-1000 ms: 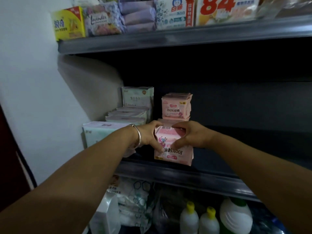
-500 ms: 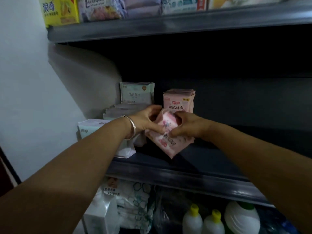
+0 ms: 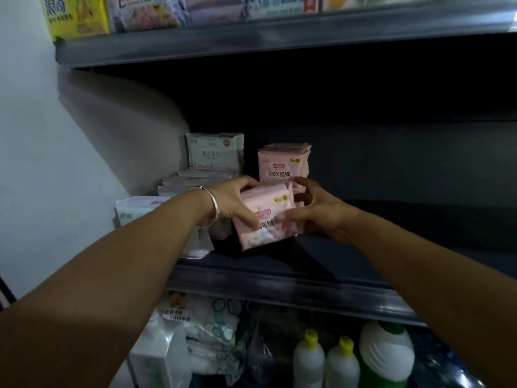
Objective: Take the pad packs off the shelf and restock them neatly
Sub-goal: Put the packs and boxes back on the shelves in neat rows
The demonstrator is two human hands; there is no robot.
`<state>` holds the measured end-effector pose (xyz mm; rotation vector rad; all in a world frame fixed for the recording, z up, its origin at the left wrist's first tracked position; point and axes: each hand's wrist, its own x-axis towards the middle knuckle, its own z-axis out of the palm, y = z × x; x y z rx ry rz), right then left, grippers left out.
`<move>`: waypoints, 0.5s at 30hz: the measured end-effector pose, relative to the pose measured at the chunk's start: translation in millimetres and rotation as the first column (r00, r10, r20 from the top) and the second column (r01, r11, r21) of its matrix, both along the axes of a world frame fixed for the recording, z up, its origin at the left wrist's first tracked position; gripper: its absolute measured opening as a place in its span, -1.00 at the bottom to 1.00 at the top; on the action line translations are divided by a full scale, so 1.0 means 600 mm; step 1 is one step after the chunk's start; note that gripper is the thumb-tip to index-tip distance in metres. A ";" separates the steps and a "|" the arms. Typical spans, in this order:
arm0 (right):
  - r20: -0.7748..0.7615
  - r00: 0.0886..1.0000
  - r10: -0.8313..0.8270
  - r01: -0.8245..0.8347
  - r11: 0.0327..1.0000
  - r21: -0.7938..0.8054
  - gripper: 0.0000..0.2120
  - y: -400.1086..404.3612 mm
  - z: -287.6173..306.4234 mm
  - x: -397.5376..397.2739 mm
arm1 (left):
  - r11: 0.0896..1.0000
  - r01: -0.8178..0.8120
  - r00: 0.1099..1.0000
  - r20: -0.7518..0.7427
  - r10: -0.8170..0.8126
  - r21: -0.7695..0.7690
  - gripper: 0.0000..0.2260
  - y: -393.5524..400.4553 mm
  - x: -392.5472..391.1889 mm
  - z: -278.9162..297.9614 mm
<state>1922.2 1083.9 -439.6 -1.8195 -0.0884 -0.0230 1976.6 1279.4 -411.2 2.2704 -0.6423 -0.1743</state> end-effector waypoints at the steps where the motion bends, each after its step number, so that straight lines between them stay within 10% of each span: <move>1: 0.000 1.000 0.017 -0.017 0.999 -0.042 -0.07 0.003 0.001 -0.002 | 0.996 0.012 1.000 0.021 -0.014 0.092 -0.31 -0.003 -0.002 0.001; 15: -0.011 0.997 -0.079 0.069 0.917 -0.392 -0.27 -0.005 -0.019 0.014 | 0.962 -0.085 0.993 -0.053 0.102 0.260 -0.01 -0.005 0.008 -0.041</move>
